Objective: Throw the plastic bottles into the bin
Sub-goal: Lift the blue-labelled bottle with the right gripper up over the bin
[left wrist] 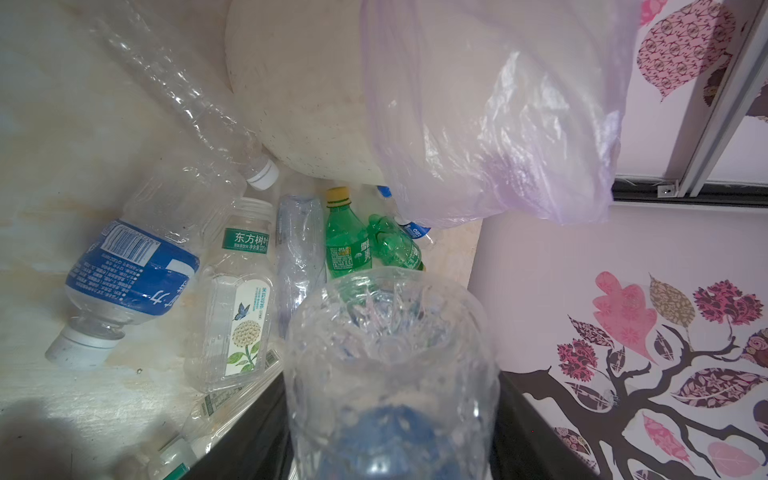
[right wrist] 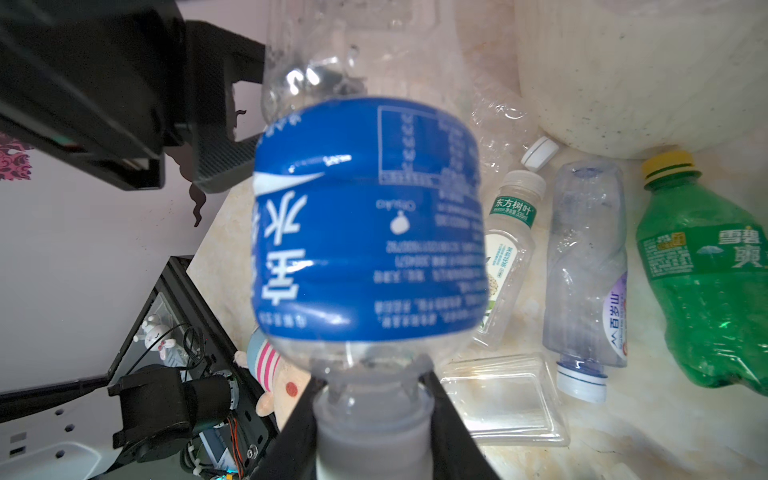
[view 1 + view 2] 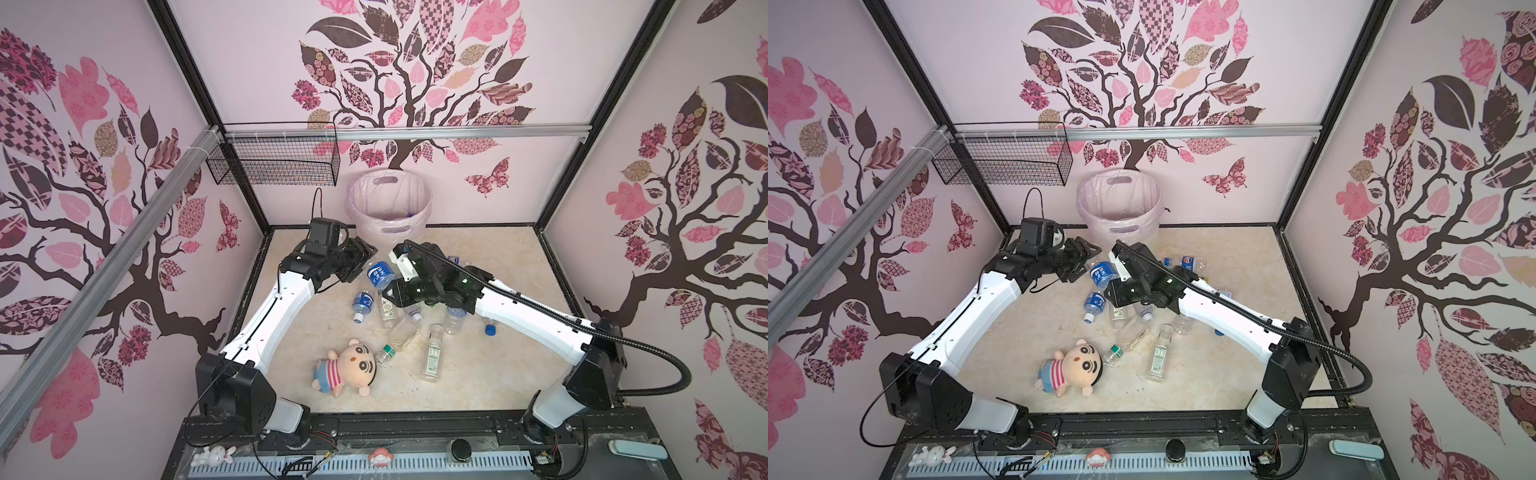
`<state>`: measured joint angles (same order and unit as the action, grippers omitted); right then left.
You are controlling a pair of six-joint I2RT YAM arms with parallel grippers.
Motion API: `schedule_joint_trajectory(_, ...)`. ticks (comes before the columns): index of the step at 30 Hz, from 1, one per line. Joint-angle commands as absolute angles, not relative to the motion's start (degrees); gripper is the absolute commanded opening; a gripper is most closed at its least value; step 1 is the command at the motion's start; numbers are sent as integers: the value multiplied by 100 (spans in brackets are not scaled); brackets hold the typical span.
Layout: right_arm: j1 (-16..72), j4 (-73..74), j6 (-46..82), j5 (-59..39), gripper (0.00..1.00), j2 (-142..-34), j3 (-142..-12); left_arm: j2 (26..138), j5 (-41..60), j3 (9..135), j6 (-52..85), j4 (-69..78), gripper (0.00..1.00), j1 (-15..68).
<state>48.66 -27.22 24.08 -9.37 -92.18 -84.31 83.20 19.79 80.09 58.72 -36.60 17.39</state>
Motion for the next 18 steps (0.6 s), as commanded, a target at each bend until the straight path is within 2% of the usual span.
schedule_joint_trajectory(1,4844,-2856,2404,-802,8,-9045,-8736,8381,1891,8448,5853,-3855,76,1767)
schedule_joint_trajectory(9,4689,-3112,2314,-658,7,-8989,-8852,8464,1876,8695,5784,-4188,97,1760)
schedule_joint_trajectory(13,4598,-3235,2203,-532,6,-8817,-8920,8492,1942,8904,5914,-4295,97,1749)
schedule_joint_trajectory(18,4581,-3310,1946,-180,6,-8741,-9158,8803,2046,9977,5981,-4839,97,1714)
